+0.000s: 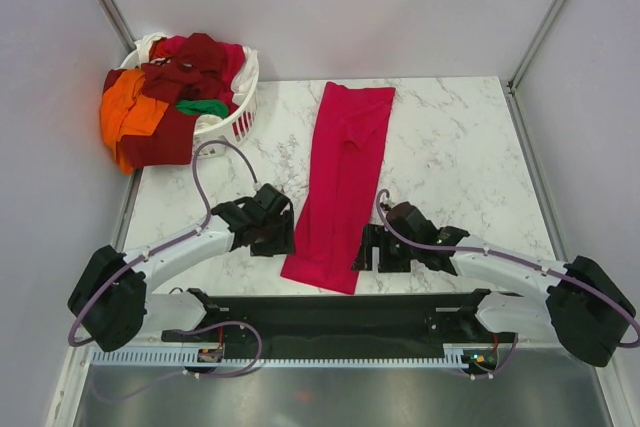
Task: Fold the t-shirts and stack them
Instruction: Fold the tshirt
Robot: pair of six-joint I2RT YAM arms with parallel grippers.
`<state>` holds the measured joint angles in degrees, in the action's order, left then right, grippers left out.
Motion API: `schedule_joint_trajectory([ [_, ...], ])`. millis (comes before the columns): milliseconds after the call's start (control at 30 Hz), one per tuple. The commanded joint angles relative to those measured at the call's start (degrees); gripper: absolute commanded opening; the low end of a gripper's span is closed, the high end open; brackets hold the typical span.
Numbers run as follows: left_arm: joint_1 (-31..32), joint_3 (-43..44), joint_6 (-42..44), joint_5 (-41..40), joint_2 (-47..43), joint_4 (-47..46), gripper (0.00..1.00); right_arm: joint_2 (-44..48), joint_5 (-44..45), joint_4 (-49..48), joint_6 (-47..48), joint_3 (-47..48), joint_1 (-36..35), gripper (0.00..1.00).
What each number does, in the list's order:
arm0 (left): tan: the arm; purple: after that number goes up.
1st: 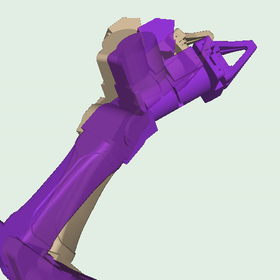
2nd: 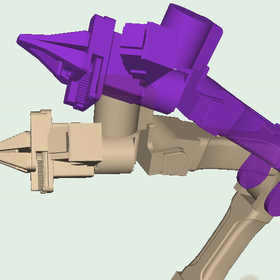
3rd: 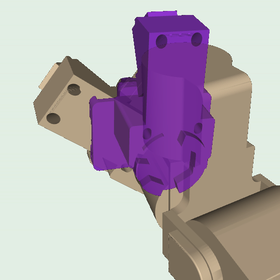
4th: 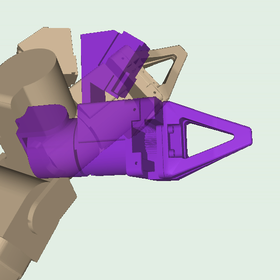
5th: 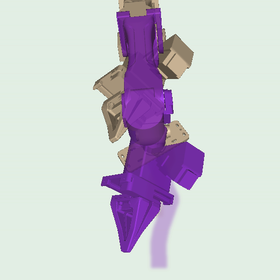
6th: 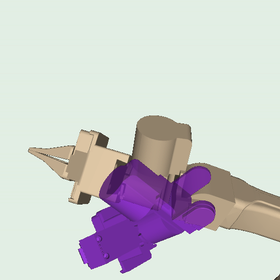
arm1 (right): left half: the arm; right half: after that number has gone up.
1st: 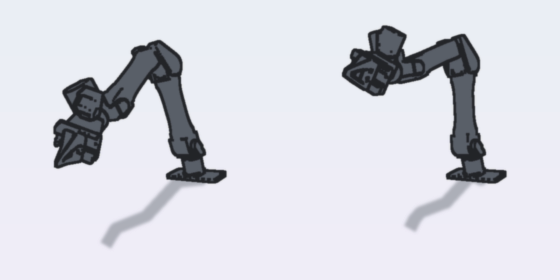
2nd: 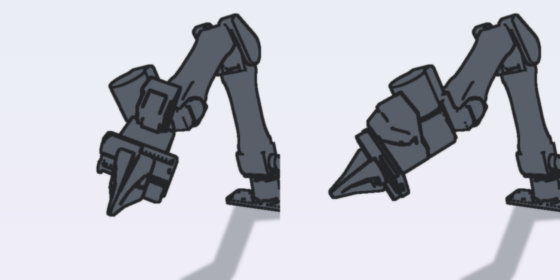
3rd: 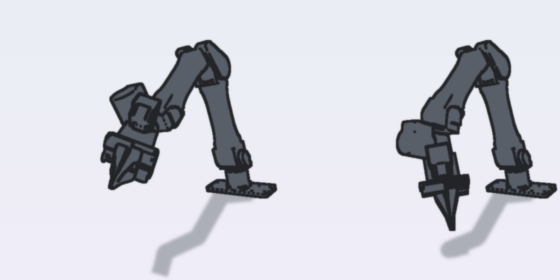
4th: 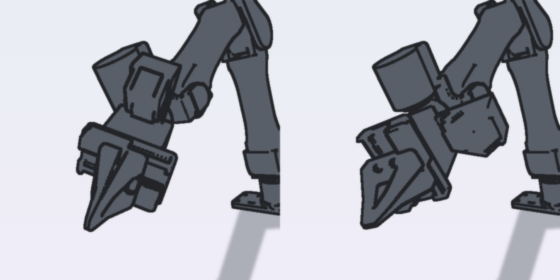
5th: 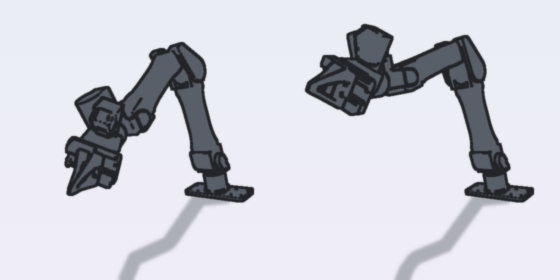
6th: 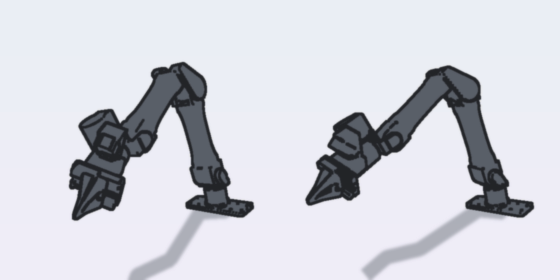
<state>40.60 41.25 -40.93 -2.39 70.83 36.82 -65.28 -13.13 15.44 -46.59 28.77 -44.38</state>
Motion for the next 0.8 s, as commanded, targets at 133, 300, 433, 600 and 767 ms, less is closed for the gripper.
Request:
schedule_joint_trajectory([
  [133,-0.08,-4.51,-1.87,2.04,1.33,-9.92,0.66,-4.77,2.49,-7.7,-5.18,-0.91,-5.09,0.85],
  [300,0.18,-7.24,-2.84,6.78,2.21,-14.92,0.58,-8.81,2.84,-9.73,-5.71,-0.04,-7.03,0.77],
  [433,0.62,-9.43,-3.46,7.75,2.56,-16.42,0.27,-9.96,3.81,-10.95,-5.62,-0.12,-7.65,0.67],
  [600,1.06,-10.14,-5.82,9.51,0.82,-16.6,0.05,-10.84,2.93,-12.72,-5.79,-1.18,-7.83,0.38],
  [767,2.29,-13.39,-15.03,10.74,-6.47,-16.69,0.02,-4.8,11.41,-4.39,-4.04,-0.65,-7.48,0.0],
])
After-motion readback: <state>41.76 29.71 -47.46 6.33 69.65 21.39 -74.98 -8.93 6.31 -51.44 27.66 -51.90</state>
